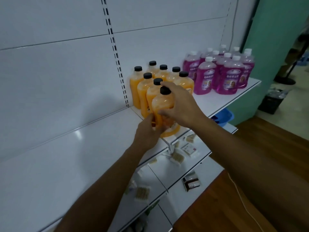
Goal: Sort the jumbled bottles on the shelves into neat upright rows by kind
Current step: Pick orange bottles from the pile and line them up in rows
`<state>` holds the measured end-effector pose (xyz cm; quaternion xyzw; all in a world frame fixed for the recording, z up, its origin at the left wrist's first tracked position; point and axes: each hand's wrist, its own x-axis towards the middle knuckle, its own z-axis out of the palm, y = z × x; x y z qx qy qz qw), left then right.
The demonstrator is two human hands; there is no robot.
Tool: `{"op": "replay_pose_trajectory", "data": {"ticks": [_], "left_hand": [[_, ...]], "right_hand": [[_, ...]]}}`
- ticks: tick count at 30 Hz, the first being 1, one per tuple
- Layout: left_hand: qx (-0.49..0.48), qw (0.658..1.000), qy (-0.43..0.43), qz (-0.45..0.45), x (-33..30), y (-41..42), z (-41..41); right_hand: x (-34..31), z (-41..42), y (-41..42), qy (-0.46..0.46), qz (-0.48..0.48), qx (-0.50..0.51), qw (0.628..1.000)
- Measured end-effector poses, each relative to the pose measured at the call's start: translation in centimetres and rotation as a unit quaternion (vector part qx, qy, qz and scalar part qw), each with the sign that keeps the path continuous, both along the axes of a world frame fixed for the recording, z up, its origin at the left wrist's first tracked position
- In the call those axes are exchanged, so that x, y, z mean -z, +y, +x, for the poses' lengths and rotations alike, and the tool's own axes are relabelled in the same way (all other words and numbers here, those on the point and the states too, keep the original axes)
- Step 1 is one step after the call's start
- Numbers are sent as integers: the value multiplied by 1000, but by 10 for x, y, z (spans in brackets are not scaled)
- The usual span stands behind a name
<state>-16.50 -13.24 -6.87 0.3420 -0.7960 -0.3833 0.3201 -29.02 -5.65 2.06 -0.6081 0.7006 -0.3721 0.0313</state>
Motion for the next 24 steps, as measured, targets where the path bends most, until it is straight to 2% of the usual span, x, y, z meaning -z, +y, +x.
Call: {"op": "replay_pose_trajectory", "data": {"ticks": [4,8,12,17,24], "left_hand": [[15,999,33,17,-5,-3,32],[-25,998,56,0,-8,-13,87],[-97,992,78,7,-10,-17,154],[-205,975,89,0,-5,-22,243],[-338,931,106,-88,2,-27,326]], "right_hand": [[-5,20,-5,15,-19,-8,1000],[-9,57,-26,21,-31,-84,996],[-9,111,-54,-6,-16,-179,984],[-4,196,-97,-50,-18,-243,969],[7,305,-142,-95,-36,-299,949]]}}
